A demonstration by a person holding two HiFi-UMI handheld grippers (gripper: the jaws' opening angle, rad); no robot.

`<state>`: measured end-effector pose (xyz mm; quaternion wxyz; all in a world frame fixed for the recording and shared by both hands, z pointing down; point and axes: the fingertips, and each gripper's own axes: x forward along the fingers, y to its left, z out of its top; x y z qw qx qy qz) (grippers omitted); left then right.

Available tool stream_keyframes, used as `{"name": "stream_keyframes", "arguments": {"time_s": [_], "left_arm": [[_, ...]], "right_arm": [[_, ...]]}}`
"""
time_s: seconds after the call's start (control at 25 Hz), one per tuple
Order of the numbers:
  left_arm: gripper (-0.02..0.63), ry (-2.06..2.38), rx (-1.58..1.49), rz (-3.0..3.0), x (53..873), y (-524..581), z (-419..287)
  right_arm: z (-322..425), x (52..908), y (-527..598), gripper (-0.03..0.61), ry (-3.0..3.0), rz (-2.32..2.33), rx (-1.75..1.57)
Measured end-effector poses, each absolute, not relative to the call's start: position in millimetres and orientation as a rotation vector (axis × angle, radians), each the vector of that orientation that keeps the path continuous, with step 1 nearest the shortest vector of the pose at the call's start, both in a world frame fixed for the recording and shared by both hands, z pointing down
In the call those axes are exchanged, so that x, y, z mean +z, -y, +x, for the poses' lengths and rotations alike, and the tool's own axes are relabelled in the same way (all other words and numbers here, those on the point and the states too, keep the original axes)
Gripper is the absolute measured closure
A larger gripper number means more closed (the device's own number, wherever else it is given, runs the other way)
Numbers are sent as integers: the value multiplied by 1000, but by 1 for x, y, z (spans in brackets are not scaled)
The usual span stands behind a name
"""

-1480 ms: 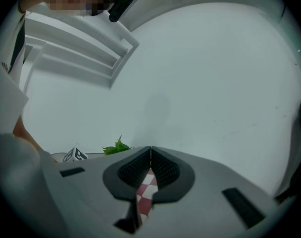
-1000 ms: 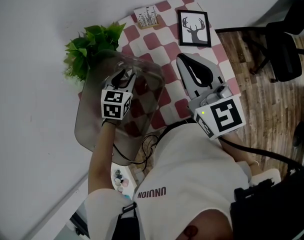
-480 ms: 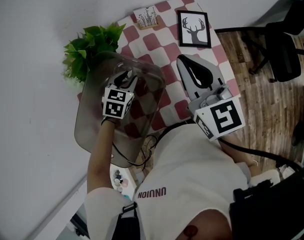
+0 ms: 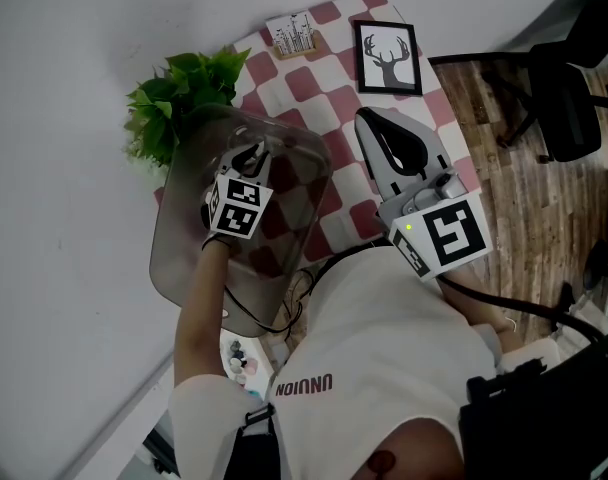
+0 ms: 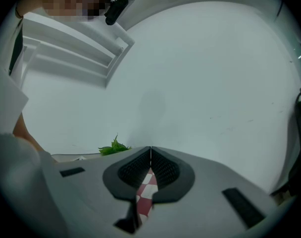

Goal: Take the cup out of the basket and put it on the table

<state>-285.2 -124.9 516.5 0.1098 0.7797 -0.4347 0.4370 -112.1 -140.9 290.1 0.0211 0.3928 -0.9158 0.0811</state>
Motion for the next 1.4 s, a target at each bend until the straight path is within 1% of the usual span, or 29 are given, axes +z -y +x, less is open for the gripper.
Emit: {"name": "stream_keyframes", "arguments": {"time_s": [0.24,0.44,0.6,1.12,1.4], "left_arm": [[531,1228,1383,2308,520,123,-284],[546,1151,1388,2299,520,122,-282],[569,1090,1422,2303,522,122,-280],[577,1133,1347,2295,519,121,-282],[583,1137,1374,2304,517,117,-283]], "right_arm": [[-115,291,140,560,2841,1215,253],[-115,292,142,560,2837,1219,258],[-114,292,142,560,2833,1229,259],[-114,295,141,560,2825,1231,262],[-114,295,141,560,2818,1228,266]]}}
